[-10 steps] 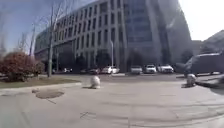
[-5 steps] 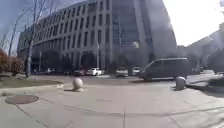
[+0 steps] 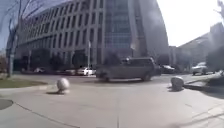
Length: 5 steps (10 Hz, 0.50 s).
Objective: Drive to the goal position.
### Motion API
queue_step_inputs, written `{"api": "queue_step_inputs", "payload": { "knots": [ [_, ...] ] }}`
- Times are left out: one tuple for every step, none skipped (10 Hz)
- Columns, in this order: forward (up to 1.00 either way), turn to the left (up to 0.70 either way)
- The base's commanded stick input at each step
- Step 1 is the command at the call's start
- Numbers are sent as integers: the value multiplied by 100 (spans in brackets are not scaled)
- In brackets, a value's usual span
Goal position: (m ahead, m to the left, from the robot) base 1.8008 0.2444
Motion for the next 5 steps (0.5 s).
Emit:
{"api": "queue_step_inputs", "payload": {
  "knots": [
    [100, -37],
    [100, -37],
    [100, -32],
    [100, -22],
    [100, -12]
  ]
}}
